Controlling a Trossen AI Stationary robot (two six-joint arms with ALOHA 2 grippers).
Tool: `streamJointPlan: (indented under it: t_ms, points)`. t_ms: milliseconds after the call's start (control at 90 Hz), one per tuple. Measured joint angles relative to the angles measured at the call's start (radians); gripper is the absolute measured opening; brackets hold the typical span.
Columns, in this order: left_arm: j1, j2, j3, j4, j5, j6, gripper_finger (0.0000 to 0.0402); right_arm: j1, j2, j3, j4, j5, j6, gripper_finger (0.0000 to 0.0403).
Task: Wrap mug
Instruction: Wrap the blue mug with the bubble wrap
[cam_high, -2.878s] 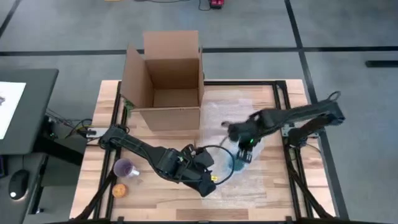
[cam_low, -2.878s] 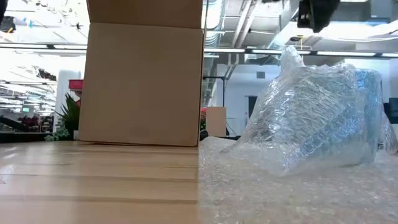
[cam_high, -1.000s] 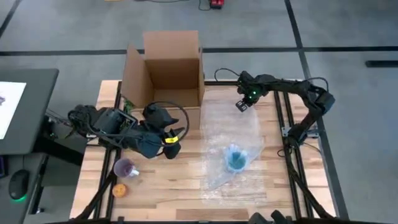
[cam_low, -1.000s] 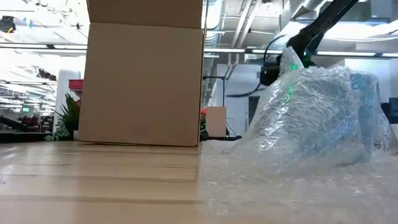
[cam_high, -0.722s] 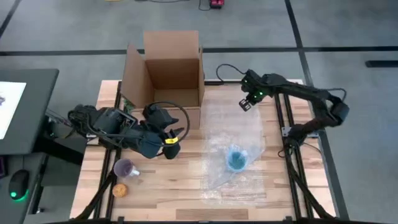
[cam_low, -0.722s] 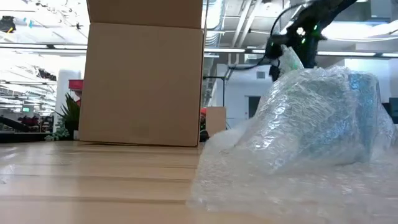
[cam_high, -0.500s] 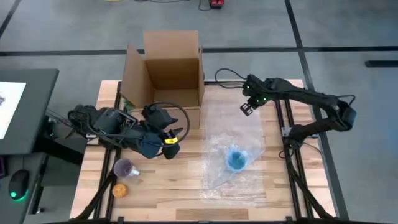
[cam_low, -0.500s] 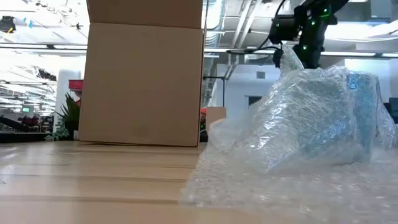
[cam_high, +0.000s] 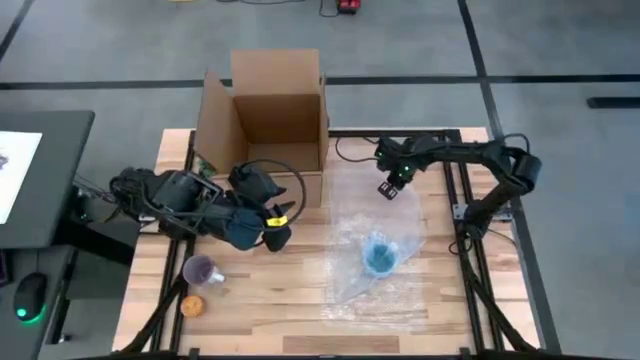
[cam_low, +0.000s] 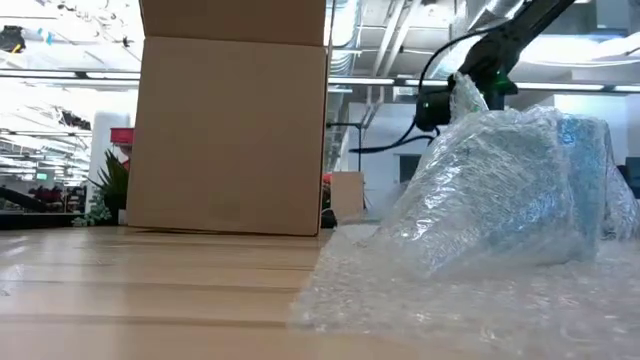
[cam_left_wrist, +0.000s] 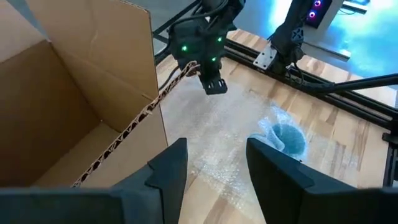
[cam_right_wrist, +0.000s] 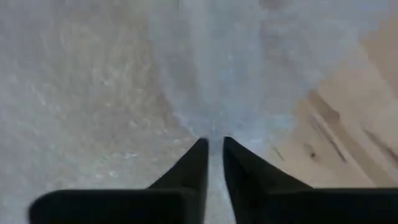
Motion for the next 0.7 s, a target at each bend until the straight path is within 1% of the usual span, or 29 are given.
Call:
streamJointPlan:
  t_ms: [189, 256, 311, 433, 567, 622, 700]
  points:
    - [0.000, 0.000, 0.000, 0.000, 0.000, -0.006, 0.0146, -0.046, -0.051, 0.001, -0.036, 0.013, 0.001, 0.0195]
    - [0.000, 0.000, 0.000, 0.000, 0.000, -0.006, 0.0146, -0.066, -0.063, 0.001, -0.071, 0.036, 0.022, 0.0225]
    - [0.000, 0.000, 0.000, 0.000, 0.000, -0.006, 0.0146, -0.086, -0.065, -0.002, -0.084, 0.054, 0.035, 0.0241]
    - [0.000, 0.000, 0.000, -0.004, 0.000, -0.006, 0.0146, -0.126, -0.065, -0.026, -0.030, 0.051, 0.036, 0.0246]
    - [0.000, 0.000, 0.000, -0.005, 0.000, -0.001, 0.0146, -0.149, -0.065, -0.061, 0.069, -0.041, 0.031, 0.0229]
    - [0.000, 0.000, 0.000, -0.005, 0.000, 0.001, 0.0146, -0.152, -0.065, -0.068, 0.085, -0.037, 0.030, 0.0219]
    - [0.000, 0.000, 0.000, -0.005, 0.000, 0.002, 0.0146, -0.153, -0.065, -0.068, 0.098, -0.003, 0.023, 0.0208]
